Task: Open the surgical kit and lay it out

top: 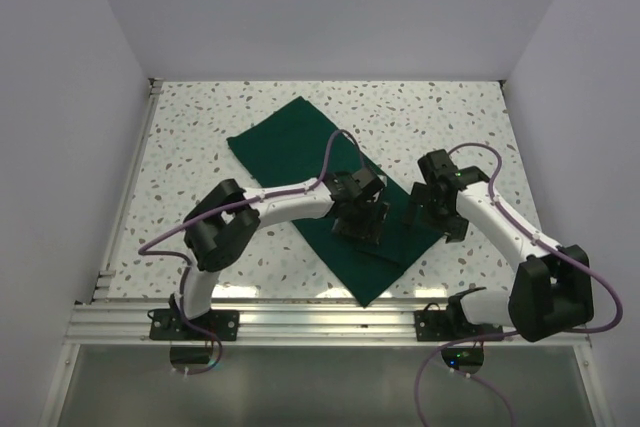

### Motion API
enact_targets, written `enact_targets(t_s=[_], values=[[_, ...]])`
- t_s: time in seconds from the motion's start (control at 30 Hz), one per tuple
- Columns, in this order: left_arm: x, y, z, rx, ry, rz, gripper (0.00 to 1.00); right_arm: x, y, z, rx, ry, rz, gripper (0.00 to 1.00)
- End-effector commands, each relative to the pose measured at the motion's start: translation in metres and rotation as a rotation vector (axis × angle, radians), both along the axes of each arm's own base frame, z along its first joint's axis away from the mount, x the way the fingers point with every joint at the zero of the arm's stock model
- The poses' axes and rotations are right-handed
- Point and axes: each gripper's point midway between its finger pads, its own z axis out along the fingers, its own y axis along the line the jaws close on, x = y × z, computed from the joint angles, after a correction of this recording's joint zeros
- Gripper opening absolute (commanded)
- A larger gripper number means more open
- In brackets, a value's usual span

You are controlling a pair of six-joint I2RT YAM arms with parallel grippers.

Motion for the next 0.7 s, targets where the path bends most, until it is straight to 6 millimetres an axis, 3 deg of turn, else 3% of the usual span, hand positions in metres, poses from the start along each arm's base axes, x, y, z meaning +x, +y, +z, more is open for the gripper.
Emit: enact_targets(t_s=[0.0,0.17,0.4,0.53,0.63,0.67], values=[[-0.004,-0.017,-0.003,-0.043,0.045,0.008,0.74,0.005,0.005,-0.004,0.045,-0.003,-0.012,0.98],[-0.006,-0.023,-0.011,-0.045,0.076,0.018,0.58,0.003,-0.001,-0.002,0.024,-0.002,-0.001,0.98],[-0.004,-0.03,-0.004,-0.056,0.074,0.035,0.01,0.004,-0.001,-0.009,0.024,0.009,0.008,0.98],[-0.002,-0.02,0.008,-0.016,0.061,0.064,0.0,0.004,0.01,-0.027,0.084,0.047,-0.004,0.98],[0.0,-0.009,0.036,-0.005,0.024,0.102,0.0,0.007,0.024,-0.046,0.156,0.085,-0.029,0.97],[0.004,-0.004,0.057,-0.02,-0.015,0.133,0.0,0.007,0.026,-0.055,0.162,0.116,-0.045,0.96]])
